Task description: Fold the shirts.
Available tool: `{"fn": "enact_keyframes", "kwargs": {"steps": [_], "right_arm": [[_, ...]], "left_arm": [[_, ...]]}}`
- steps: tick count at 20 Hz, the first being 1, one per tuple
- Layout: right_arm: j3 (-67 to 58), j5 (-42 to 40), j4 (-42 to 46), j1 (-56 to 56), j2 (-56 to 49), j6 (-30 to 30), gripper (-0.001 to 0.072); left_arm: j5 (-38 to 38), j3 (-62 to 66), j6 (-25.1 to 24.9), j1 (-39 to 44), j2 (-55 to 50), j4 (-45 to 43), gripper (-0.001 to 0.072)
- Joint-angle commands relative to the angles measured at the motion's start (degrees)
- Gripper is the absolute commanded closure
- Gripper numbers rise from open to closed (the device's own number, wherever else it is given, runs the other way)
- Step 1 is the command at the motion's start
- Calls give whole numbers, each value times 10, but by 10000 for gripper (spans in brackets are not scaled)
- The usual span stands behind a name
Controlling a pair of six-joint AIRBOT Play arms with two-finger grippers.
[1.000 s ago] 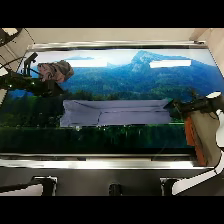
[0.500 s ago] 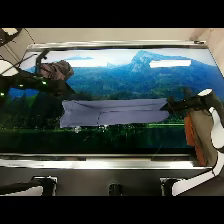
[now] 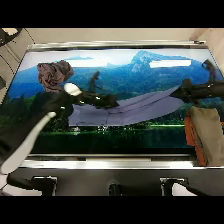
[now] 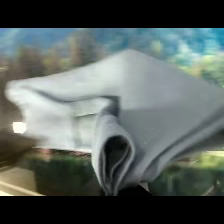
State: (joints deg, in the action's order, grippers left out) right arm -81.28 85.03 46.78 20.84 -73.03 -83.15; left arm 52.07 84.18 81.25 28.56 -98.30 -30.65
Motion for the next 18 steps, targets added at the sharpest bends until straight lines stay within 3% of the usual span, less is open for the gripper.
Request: {"fn": "enact_keyframes", "kwargs": {"steps": [1, 5, 8, 11, 14, 18], "right_arm": [[-1, 34, 0, 0, 108, -41, 656], [-1, 45, 12, 0, 177, -76, 655], [-1, 64, 15, 0, 182, -85, 655], [0, 78, 17, -2, 168, -92, 655], [-1, 40, 21, -60, 141, -93, 655], [-1, -83, 19, -209, 63, -108, 655]], "left_arm": [[-53, 41, -3, 70, -90, 125, 684], [-1, 115, -2, 120, -167, 172, 684], [-12, 145, -3, 136, -204, 218, 684], [29, 151, -62, 102, -197, 207, 688], [103, 151, -63, 31, -123, 63, 688], [145, 151, -55, -95, 29, -114, 688]]}}
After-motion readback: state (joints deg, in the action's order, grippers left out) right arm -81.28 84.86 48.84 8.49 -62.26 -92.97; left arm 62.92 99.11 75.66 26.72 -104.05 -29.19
